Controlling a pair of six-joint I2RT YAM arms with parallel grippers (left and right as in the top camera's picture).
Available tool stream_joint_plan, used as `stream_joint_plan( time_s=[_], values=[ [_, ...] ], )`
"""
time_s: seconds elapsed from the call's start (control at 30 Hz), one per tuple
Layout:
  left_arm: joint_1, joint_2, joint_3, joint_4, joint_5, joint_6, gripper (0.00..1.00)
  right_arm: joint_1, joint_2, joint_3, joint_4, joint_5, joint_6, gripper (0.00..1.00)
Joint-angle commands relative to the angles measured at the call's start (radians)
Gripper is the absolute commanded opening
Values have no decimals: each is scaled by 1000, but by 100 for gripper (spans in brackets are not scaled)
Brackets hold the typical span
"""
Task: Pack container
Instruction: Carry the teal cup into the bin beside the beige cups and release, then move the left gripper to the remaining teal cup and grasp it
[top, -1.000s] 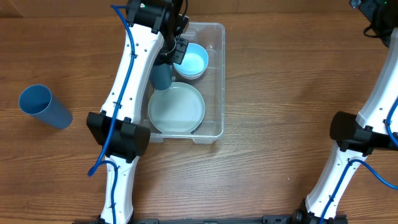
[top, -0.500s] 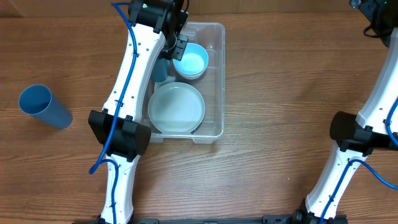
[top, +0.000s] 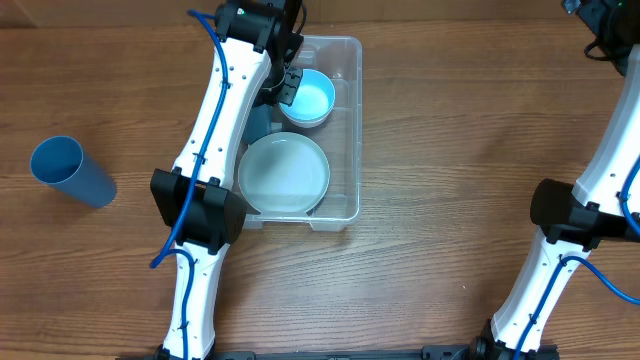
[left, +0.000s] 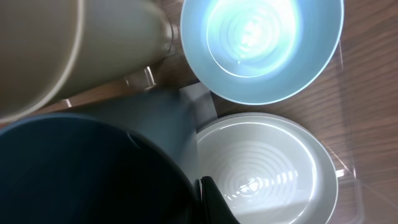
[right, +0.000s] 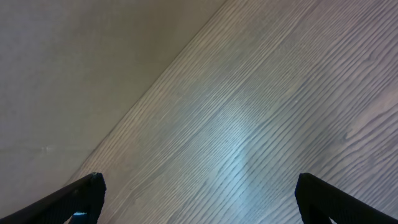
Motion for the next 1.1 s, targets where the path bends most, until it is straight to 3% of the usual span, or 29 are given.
stream_joint_plan(
  time_s=[0.0,0.07,0.33,0.57,0.7,0.93,1.07],
  values=[
    [5,7,-2,4,15,13,25,1,-8,6,2,3,-4,100],
    [5,7,-1,10,14,13,33,1,-8,6,2,3,-4,100],
    [5,0,56,20,14,15,34,1,-8,6,2,3,-4,100],
    [5,-62,272,-96,15,16,36,1,-8,6,2,3,-4,100],
    [8,-191,276,-95,13,12,46,1,-8,6,2,3,-4,100],
    [86,-435,254,-96,-32,5,52,1,-8,6,2,3,-4,100],
    [177,-609,63,-96,-114,4,52,1,-8,6,2,3,-4,100]
  ],
)
